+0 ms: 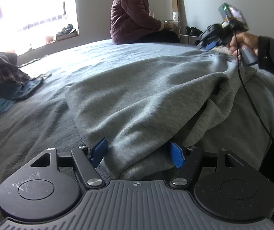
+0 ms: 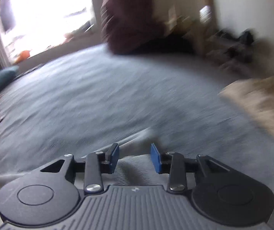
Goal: Fold clothes
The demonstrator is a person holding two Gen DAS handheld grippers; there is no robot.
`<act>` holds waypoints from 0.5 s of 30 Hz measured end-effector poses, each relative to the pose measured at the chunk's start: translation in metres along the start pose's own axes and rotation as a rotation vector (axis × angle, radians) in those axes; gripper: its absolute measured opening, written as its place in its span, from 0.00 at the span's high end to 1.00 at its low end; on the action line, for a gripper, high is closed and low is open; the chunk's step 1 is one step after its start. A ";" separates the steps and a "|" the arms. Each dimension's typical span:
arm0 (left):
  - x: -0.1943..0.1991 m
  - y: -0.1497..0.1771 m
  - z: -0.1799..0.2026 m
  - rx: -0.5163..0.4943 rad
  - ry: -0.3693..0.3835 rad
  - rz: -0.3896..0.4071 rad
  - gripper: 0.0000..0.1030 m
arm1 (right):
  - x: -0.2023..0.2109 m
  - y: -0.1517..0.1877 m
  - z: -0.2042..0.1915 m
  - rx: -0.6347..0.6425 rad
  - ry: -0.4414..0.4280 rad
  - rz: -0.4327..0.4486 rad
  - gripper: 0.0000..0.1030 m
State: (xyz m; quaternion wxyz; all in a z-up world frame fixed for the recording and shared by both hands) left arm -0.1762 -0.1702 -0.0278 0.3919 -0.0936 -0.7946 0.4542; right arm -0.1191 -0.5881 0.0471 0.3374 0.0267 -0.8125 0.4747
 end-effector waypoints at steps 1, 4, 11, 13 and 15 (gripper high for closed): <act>0.005 0.002 0.000 -0.004 -0.003 0.001 0.33 | 0.016 -0.001 -0.001 -0.001 -0.015 0.019 0.61; 0.020 0.008 -0.001 -0.003 -0.007 0.012 0.33 | 0.070 0.009 -0.021 0.034 -0.114 0.020 0.61; 0.035 0.000 -0.006 -0.002 -0.009 0.057 0.33 | 0.155 0.106 -0.095 0.198 -0.388 -0.128 0.61; 0.029 -0.004 -0.005 -0.005 -0.012 0.065 0.33 | 0.150 0.134 -0.100 0.231 -0.375 -0.163 0.61; 0.018 -0.003 -0.003 -0.020 -0.032 0.036 0.44 | 0.133 0.156 -0.093 0.276 -0.287 -0.184 0.61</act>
Point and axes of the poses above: each gripper's, at about its wrist camera, not at the fingertips, and x roughly against the way its jaws point, z to its right, y to its underside, the point moved 7 cm from there along -x, roughly the way its jaws point, and after that the axes turned 12 degrees about -x, right-handed, at the moved point
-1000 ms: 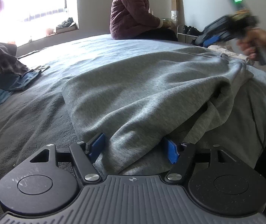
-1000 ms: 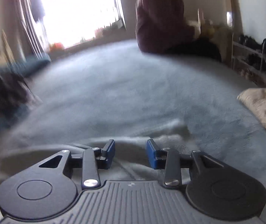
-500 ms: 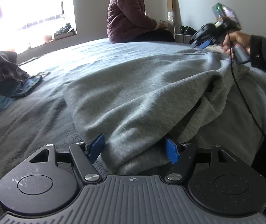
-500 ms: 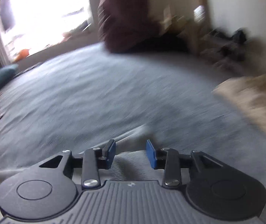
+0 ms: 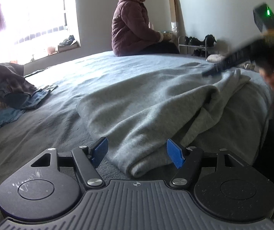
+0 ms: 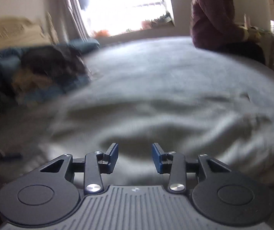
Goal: Fold clothes
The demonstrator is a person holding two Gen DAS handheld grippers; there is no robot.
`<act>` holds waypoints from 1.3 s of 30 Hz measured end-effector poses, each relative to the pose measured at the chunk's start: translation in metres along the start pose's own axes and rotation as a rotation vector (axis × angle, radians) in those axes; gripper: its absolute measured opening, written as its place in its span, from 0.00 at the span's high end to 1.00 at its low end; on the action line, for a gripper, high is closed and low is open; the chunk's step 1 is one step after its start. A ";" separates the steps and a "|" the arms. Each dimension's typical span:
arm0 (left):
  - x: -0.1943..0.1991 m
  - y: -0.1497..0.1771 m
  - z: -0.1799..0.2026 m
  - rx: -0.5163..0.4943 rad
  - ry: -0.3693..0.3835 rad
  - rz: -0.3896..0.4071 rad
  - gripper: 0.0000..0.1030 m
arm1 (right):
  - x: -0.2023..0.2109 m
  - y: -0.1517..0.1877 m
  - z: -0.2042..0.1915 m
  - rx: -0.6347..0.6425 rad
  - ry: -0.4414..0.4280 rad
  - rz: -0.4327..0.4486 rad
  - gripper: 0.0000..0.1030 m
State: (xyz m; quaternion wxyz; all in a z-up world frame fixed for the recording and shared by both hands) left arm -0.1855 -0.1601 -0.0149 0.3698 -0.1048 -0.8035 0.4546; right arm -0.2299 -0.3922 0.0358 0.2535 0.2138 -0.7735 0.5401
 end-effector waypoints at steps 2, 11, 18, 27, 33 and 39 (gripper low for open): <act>-0.008 0.007 0.000 0.004 -0.020 -0.040 0.57 | -0.016 0.017 0.019 0.081 0.169 -0.012 0.61; 0.020 0.023 -0.004 0.051 0.005 -0.041 0.66 | 0.013 -0.031 0.003 0.073 0.144 0.092 0.60; 0.033 -0.004 -0.022 0.049 -0.010 0.096 0.48 | -0.035 -0.054 -0.120 0.203 -0.222 -0.020 0.61; -0.011 0.023 0.001 0.049 0.069 0.026 0.48 | -0.191 -0.038 -0.207 0.417 -0.246 -0.302 0.59; -0.009 0.027 0.000 0.045 0.089 0.042 0.46 | -0.215 -0.085 -0.157 0.157 -0.098 -0.196 0.62; -0.006 0.038 -0.006 0.095 0.115 0.035 0.43 | -0.064 -0.107 -0.099 0.071 -0.173 0.006 0.54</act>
Point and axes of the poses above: each gripper's, at about its wrist camera, not at the fingertips, and x roughly against the way its jaws point, z to its right, y to its underside, the point moved 7 cm from there along -x, roughly the way its jaws point, and after that the axes turned 12 degrees about -x, right-handed, at the moved point
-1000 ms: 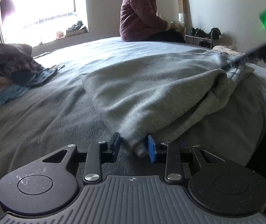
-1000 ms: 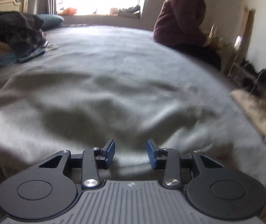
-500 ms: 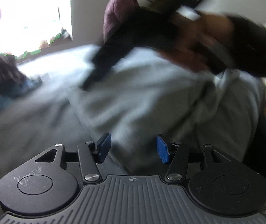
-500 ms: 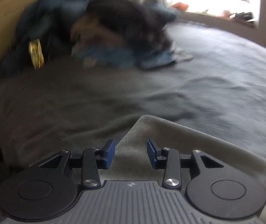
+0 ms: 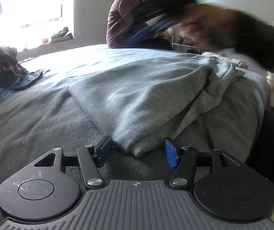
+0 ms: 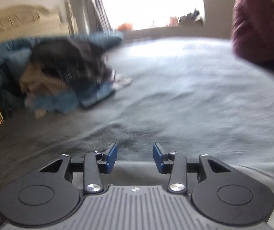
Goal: Fold clothes
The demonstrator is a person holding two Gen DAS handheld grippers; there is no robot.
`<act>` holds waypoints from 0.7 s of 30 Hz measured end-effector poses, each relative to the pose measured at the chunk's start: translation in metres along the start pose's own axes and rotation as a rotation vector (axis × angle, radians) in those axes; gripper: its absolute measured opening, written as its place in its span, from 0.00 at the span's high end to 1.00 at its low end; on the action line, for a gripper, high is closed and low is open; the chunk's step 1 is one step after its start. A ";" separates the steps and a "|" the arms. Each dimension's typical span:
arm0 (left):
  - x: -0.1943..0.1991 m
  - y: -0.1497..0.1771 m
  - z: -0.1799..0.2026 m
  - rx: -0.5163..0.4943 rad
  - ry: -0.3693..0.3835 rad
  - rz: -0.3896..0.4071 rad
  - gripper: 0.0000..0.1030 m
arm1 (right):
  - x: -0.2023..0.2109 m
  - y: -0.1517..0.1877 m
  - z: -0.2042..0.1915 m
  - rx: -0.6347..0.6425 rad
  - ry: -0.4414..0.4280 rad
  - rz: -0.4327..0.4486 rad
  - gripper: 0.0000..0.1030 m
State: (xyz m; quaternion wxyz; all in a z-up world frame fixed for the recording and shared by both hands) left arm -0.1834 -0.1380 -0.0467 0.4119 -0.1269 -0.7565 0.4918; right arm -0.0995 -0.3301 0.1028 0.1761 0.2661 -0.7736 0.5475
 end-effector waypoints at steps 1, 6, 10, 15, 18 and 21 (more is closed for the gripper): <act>0.001 0.000 -0.001 0.009 0.000 -0.003 0.43 | 0.023 0.005 0.004 -0.001 -0.002 0.019 0.53; 0.010 -0.006 -0.003 0.018 -0.040 -0.018 0.43 | 0.093 0.070 0.032 -0.071 0.040 0.016 0.51; 0.022 -0.018 -0.002 0.013 -0.081 -0.009 0.43 | 0.107 0.129 0.037 -0.109 0.135 0.026 0.51; 0.009 -0.044 0.013 -0.064 -0.063 -0.008 0.43 | 0.113 0.168 0.017 0.014 0.226 0.057 0.51; -0.010 -0.060 0.027 -0.141 -0.075 -0.008 0.43 | 0.109 0.175 0.007 0.096 0.289 0.087 0.51; -0.032 -0.073 0.042 -0.236 -0.075 -0.010 0.42 | 0.114 0.173 0.006 0.069 0.274 0.128 0.51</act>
Point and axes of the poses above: each gripper's, at about its wrist camera, not at the fingertips, and x roughly against the way its jaws point, z to its right, y to its underside, the point moved 7 cm from there along -x, roughly the way its jaws point, and after that the axes turned 12 degrees about -x, right-handed, at the moved point
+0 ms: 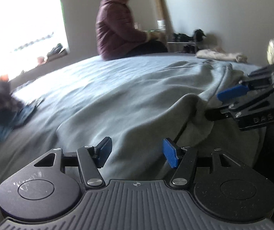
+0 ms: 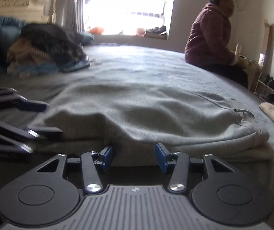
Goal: Fold clothes
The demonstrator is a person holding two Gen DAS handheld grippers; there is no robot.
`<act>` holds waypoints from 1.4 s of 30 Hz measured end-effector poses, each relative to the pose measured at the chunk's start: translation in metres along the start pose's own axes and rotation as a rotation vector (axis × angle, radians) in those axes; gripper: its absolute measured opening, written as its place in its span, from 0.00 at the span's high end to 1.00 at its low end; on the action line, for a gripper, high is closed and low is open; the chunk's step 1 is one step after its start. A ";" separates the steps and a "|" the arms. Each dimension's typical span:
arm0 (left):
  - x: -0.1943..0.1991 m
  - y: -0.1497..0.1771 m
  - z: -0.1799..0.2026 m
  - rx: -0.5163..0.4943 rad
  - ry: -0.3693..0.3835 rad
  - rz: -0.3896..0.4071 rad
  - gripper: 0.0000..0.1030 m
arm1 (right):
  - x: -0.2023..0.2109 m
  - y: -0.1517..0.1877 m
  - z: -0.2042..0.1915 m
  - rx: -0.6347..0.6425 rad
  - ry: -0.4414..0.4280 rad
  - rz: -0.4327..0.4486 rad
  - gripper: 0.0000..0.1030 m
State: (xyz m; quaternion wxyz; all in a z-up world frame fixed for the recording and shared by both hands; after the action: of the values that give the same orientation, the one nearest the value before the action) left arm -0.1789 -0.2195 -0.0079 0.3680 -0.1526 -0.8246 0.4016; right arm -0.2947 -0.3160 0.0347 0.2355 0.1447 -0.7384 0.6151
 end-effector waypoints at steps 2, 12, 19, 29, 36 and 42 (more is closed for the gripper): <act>-0.010 -0.005 0.010 -0.074 -0.009 -0.004 0.42 | 0.002 -0.003 0.003 -0.020 -0.012 0.022 0.51; -0.023 -0.012 0.004 -0.069 0.053 0.031 0.56 | 0.012 0.003 0.004 0.076 -0.018 0.113 0.52; -0.018 -0.013 0.007 -0.072 0.058 0.025 0.55 | -0.015 0.010 -0.011 0.172 -0.039 0.087 0.52; -0.023 -0.024 0.022 -0.177 0.110 0.035 0.36 | -0.024 0.004 0.002 0.108 0.040 0.130 0.53; -0.027 -0.027 0.024 -0.189 0.117 0.020 0.36 | -0.028 0.005 0.006 0.076 0.073 0.151 0.56; -0.006 -0.019 0.020 -0.198 0.117 0.009 0.36 | -0.027 0.009 0.004 0.093 0.089 0.165 0.56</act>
State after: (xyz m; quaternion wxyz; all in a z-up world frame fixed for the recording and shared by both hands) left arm -0.1881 -0.2456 -0.0045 0.3966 -0.2153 -0.8367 0.3103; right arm -0.2771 -0.3204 0.0125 0.2096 0.0667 -0.7073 0.6718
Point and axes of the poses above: each gripper's, at about its wrist camera, not at the fingertips, and x roughly against the way its jaws point, z to its right, y to its underside, the point moved 7 cm from there along -x, roughly the way its jaws point, and after that the axes turned 12 degrees about -x, right-handed, at the moved point
